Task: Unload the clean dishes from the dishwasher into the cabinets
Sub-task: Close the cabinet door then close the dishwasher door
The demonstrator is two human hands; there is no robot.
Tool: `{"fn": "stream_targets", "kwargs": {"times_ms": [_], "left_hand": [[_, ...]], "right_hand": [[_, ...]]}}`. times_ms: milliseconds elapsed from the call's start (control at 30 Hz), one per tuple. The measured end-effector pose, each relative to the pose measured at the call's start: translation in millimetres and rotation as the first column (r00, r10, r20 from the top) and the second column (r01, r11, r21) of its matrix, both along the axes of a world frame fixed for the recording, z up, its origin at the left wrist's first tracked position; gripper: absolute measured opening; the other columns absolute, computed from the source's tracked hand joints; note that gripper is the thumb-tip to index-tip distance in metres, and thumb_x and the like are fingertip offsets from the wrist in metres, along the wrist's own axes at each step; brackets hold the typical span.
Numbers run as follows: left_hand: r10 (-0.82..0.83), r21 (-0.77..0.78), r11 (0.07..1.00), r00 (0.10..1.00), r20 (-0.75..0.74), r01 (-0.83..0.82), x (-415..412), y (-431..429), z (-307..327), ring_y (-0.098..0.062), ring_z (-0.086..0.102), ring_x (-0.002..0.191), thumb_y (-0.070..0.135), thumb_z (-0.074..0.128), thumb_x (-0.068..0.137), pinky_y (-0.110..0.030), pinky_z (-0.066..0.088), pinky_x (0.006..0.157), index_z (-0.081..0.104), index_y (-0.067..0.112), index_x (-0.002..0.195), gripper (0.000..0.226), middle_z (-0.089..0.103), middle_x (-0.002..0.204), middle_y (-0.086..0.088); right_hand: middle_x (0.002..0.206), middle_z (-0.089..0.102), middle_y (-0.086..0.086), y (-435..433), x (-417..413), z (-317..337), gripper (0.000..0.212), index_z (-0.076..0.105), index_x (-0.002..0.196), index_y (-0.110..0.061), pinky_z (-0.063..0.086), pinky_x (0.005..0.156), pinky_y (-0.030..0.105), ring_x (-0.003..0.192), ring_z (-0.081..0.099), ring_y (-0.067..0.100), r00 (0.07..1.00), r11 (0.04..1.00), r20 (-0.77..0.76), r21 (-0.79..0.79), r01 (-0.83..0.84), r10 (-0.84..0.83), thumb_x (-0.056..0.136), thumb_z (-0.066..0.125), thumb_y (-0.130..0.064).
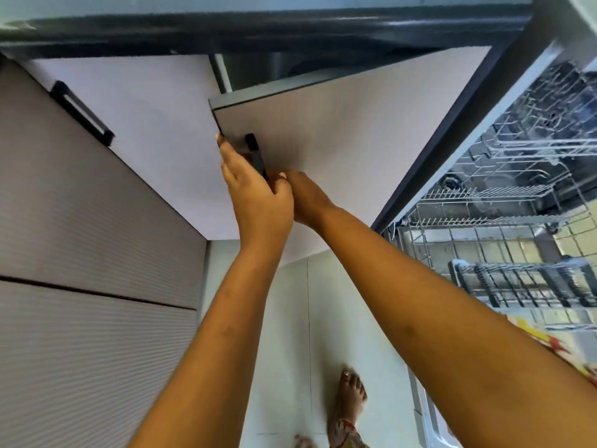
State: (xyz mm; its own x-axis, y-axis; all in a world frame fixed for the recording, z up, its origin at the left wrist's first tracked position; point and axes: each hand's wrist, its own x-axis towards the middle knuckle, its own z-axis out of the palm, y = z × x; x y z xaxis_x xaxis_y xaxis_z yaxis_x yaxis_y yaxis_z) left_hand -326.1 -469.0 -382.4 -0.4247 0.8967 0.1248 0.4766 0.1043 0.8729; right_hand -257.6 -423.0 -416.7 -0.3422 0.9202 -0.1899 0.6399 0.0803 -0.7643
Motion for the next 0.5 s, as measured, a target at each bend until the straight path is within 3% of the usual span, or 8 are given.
{"fn": "stream_targets", "kwargs": {"times_ms": [100,167,233,300,367,433,500], "left_hand": [[0.032,-0.035,0.999,0.999,-0.033,-0.033,3,25,4,-0.024,0.029,0.138,0.009,0.059,0.088,-0.024,0.034,0.104,-0.008,0.013,0.15,0.091,0.015,0.155,-0.009],[0.055,-0.058,0.997,0.995,-0.078,-0.059,2,41,3,-0.026,0.034,0.135,0.01,0.057,0.089,-0.029,0.038,0.104,-0.008,0.012,0.15,0.089,0.017,0.152,-0.01],[0.076,-0.08,0.993,0.99,-0.117,-0.086,0,56,0,-0.027,0.039,0.131,0.013,0.055,0.091,-0.029,0.04,0.102,-0.006,0.01,0.149,0.084,0.017,0.151,-0.01],[0.092,-0.095,0.99,0.987,-0.133,-0.105,1,67,-4,-0.028,0.043,0.129,0.016,0.052,0.094,-0.031,0.041,0.102,-0.002,0.008,0.15,0.078,0.017,0.151,-0.01],[0.104,-0.083,0.99,0.981,-0.166,-0.118,2,75,-10,-0.029,0.044,0.127,0.019,0.048,0.096,-0.029,0.041,0.102,0.005,0.007,0.149,0.07,0.017,0.151,-0.012],[0.096,-0.072,0.991,0.978,-0.184,-0.111,2,80,-14,-0.028,0.044,0.127,0.021,0.044,0.098,-0.023,0.039,0.098,0.01,0.006,0.148,0.063,0.018,0.151,-0.013],[0.092,-0.067,0.992,0.981,-0.169,-0.105,0,88,-19,-0.027,0.044,0.127,0.021,0.042,0.098,-0.019,0.035,0.095,0.012,0.008,0.148,0.059,0.021,0.15,-0.012]], "right_hand": [[0.11,0.065,0.015,24,-2,3,0.017,0.057,0.099,-0.012,0.047,0.079,0.033,0.093,0.06,0.028,0.988,0.998,0.141,0.02,-0.067,0.064,0.099,0.042,-0.021],[0.112,0.065,0.011,39,-4,5,0.025,0.058,0.106,-0.011,0.046,0.08,0.029,0.098,0.061,0.028,0.986,0.999,0.156,0.004,-0.054,0.052,0.1,0.04,-0.026],[0.119,0.063,0.011,50,-6,8,0.026,0.059,0.105,-0.014,0.045,0.079,0.02,0.108,0.058,0.027,0.998,0.991,-0.015,-0.124,0.056,-0.059,0.101,0.037,-0.027],[0.128,0.058,0.014,57,-9,9,0.022,0.057,0.087,-0.024,0.045,0.067,0.006,0.118,0.055,0.026,0.967,0.964,-0.163,-0.212,0.16,-0.196,0.1,0.039,-0.024],[0.123,0.061,0.015,66,-11,7,0.03,0.045,0.072,-0.029,0.046,0.071,0.01,0.113,0.056,0.027,0.958,0.961,-0.196,-0.223,0.166,-0.211,0.101,0.037,-0.023],[0.108,0.063,0.009,72,-16,6,0.031,0.045,0.074,-0.026,0.044,0.079,0.016,0.095,0.056,0.02,0.941,0.952,-0.249,-0.258,0.165,-0.231,0.102,0.032,-0.025],[0.113,0.061,0.007,78,-20,6,0.028,0.053,0.093,-0.018,0.041,0.081,0.009,0.094,0.055,0.017,0.94,0.95,-0.268,-0.28,0.135,-0.212,0.103,0.028,-0.027]]}}
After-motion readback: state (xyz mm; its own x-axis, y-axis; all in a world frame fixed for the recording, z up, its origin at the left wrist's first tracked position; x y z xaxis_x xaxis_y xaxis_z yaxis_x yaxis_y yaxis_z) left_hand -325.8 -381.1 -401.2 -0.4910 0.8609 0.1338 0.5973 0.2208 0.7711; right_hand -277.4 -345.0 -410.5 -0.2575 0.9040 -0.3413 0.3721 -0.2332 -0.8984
